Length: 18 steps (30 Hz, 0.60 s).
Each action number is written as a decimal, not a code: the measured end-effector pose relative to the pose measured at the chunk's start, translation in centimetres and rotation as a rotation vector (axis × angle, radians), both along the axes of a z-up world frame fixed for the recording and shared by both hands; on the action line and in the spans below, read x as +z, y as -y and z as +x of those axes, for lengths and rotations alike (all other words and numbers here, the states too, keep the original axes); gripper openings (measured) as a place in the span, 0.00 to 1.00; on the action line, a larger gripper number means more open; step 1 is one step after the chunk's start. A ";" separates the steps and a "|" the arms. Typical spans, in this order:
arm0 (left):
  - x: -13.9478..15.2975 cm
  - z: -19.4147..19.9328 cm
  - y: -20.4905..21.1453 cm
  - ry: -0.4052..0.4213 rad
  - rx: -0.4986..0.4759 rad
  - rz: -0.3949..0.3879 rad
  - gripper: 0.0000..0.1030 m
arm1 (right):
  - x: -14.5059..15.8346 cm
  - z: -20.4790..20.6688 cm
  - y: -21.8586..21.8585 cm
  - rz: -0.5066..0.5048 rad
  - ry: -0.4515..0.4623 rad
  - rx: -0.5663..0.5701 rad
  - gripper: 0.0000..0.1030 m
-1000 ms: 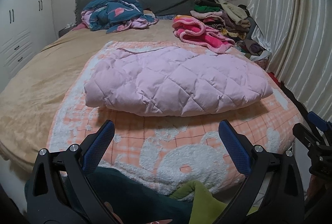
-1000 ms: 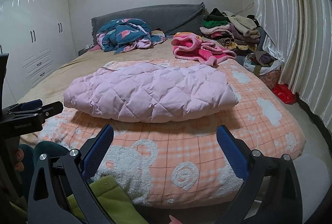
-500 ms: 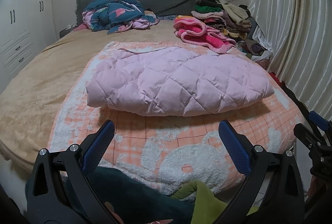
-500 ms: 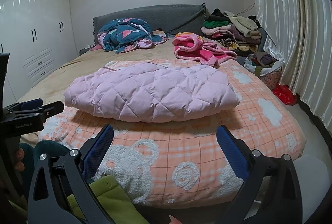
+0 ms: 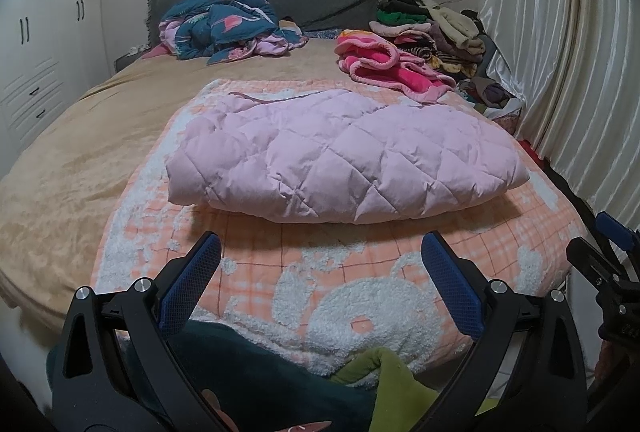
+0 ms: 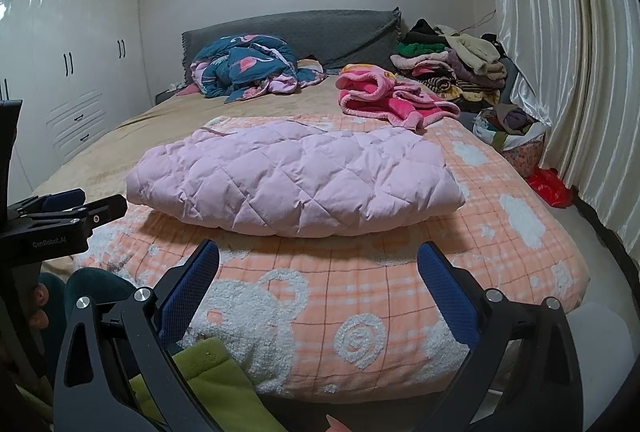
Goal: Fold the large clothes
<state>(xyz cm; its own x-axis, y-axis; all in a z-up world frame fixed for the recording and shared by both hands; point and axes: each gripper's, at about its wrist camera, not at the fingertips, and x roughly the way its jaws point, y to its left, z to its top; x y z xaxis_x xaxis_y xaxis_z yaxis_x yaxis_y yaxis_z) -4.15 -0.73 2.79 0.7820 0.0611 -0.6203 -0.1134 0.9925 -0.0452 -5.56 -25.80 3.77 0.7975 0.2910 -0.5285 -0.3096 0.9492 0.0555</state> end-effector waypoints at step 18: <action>0.0 0.0 -0.3 0.004 0.002 0.005 0.91 | 0.3 0.2 -0.3 -0.013 -0.003 0.003 0.96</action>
